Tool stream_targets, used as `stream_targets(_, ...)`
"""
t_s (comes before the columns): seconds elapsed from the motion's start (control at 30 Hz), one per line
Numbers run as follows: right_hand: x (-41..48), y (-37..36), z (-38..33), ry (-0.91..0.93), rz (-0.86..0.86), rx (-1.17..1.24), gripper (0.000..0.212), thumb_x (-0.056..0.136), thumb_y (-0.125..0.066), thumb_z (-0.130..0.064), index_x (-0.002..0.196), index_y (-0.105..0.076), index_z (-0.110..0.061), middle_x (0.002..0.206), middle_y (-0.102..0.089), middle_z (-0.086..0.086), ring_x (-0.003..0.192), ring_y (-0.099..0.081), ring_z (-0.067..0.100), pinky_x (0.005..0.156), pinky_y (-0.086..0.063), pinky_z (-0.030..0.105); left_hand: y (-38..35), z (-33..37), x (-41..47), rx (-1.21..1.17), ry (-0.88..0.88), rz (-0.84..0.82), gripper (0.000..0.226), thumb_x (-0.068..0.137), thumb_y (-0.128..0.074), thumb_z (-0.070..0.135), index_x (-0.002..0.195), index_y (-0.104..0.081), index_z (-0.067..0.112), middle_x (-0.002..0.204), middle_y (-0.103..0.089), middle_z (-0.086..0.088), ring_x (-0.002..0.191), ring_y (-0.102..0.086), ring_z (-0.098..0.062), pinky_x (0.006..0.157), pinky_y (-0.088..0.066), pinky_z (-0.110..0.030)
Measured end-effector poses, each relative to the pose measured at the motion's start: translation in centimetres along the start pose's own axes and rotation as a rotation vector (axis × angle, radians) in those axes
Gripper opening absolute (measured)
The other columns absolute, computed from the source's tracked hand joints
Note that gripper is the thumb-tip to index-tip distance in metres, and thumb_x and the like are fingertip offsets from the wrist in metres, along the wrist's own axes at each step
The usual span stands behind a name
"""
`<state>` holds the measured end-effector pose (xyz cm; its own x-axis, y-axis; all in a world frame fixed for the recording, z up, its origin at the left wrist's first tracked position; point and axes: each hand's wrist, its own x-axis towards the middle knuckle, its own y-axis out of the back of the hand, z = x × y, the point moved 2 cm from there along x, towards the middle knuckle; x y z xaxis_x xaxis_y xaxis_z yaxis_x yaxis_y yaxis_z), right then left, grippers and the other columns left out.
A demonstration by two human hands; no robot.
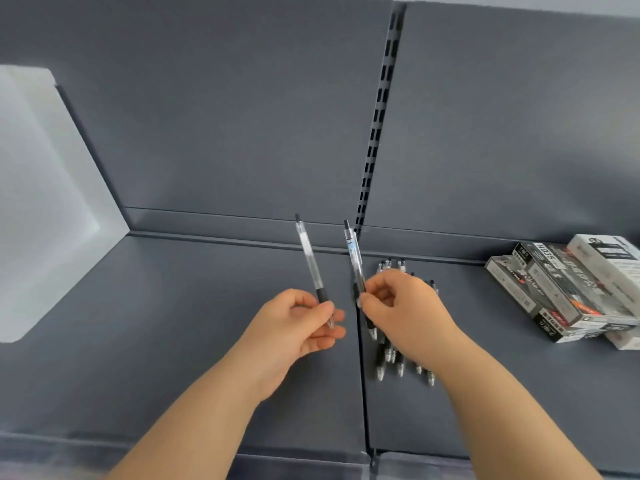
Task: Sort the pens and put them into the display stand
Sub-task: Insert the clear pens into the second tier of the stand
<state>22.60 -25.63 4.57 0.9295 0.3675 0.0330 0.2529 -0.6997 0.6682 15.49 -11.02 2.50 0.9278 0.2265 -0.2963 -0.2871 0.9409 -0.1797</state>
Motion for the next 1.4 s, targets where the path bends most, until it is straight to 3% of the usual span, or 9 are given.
stream_targets(0.17, -1.1, -5.3, -5.2, 0.019, 0.001, 0.105, 0.018, 0.088, -0.057, -0.017, 0.102, -0.052, -0.027, 0.078, -0.06, -0.007, 0.054, -0.049, -0.004, 0.051, -0.04, 0.007, 6.7, 1.6, -1.5, 0.227, -0.097, -0.002, 0.04, 0.085, -0.067, 0.011, 0.111, -0.048, 0.035, 0.087, -0.073, -0.002, 0.075, -0.072, -0.017, 0.074, -0.059, -0.031)
stream_targets(0.43, -2.3, -14.3, -12.1, -0.03, 0.017, 0.129, 0.01, 0.091, -0.05, -0.017, 0.088, -0.052, -0.027, 0.08, -0.066, 0.003, 0.059, -0.054, 0.013, 0.046, -0.04, 0.012, 17.3, 2.1, -4.0, 0.303, -0.117, 0.014, 0.026, 0.085, -0.062, 0.002, 0.098, -0.054, 0.023, 0.092, -0.067, -0.002, 0.072, -0.072, -0.016, 0.073, -0.059, -0.035)
stream_targets(0.6, -2.7, -18.0, -14.2, -0.035, -0.007, 0.169, 0.01, 0.094, -0.049, -0.03, 0.087, -0.054, -0.026, 0.082, -0.068, -0.006, 0.08, -0.062, 0.017, 0.068, -0.049, 0.021, 21.5, 2.0, -4.4, 0.486, -0.152, 0.031, 0.049, 0.076, -0.074, 0.011, 0.104, -0.048, 0.041, 0.083, -0.069, 0.014, 0.08, -0.069, -0.01, 0.083, -0.054, -0.032)
stream_targets(0.7, -2.5, -18.6, -14.9, -0.018, -0.022, 0.126, 0.012, 0.095, -0.048, -0.032, 0.088, -0.055, -0.024, 0.081, -0.064, -0.003, 0.07, -0.059, 0.018, 0.066, -0.051, 0.021, 22.3, 2.1, -4.4, 0.517, -0.182, 0.037, 0.065, 0.076, -0.075, 0.013, 0.116, -0.041, 0.05, 0.081, -0.067, 0.014, 0.077, -0.067, -0.006, 0.082, -0.051, -0.023)
stream_targets(0.8, -2.2, -18.4, -15.4, 0.027, -0.025, 0.099, 0.01, 0.095, -0.049, -0.028, 0.087, -0.055, -0.026, 0.071, -0.058, -0.007, 0.054, -0.049, 0.002, 0.051, -0.04, 0.009, 22.3, 2.4, -4.2, 0.407, -0.21, 0.07, 0.053, 0.083, -0.069, 0.013, 0.12, -0.046, 0.043, 0.084, -0.066, 0.006, 0.078, -0.069, -0.009, 0.078, -0.056, -0.026)
stream_targets(0.93, -1.5, -17.6, -16.1, 0.08, -0.048, 0.128, 0.008, 0.095, -0.05, -0.026, 0.09, -0.056, -0.026, 0.071, -0.058, -0.008, 0.054, -0.049, -0.002, 0.051, -0.04, 0.008, 21.7, 3.5, -4.2, 0.324, -0.227, 0.07, 0.019, 0.097, -0.047, 0.021, 0.111, -0.054, 0.031, 0.092, -0.064, -0.005, 0.081, -0.07, -0.012, 0.072, -0.058, -0.025)
stream_targets(1.07, -0.4, -17.4, -16.4, 0.128, -0.056, 0.173, 0.008, 0.095, -0.051, -0.024, 0.099, -0.054, -0.03, 0.077, -0.057, -0.011, 0.059, -0.051, 0.0, 0.055, -0.043, 0.01, 21.5, 4.5, -3.7, 0.418, -0.261, 0.112, 0.018, 0.097, -0.046, 0.025, 0.107, -0.059, 0.03, 0.096, -0.066, 0.005, 0.086, -0.067, -0.002, 0.077, -0.056, -0.021)
stream_targets(1.27, 0.9, -18.7, -17.7, 0.206, -0.091, 0.2, 0.017, 0.094, -0.051, -0.02, 0.094, -0.049, -0.037, 0.074, -0.058, -0.007, 0.057, -0.048, 0.003, 0.054, -0.044, 0.014, 23.0, 5.6, -4.3, 0.368, -0.328, 0.244, 0.038, 0.09, -0.057, 0.007, 0.109, -0.046, 0.038, 0.087, -0.07, 0.009, 0.082, -0.07, -0.006, 0.088, -0.053, -0.037)
stream_targets(1.4, 0.8, -20.9, -20.4, 0.252, -0.151, 0.199, 0.016, 0.094, -0.05, -0.019, 0.092, -0.051, -0.034, 0.073, -0.061, -0.011, 0.056, -0.049, 0.004, 0.053, -0.043, 0.013, 25.5, 6.4, -5.2, 0.328, -0.361, 0.261, 0.024, 0.094, -0.05, 0.008, 0.104, -0.05, 0.03, 0.085, -0.071, 0.008, 0.084, -0.069, -0.003, 0.087, -0.054, -0.036)
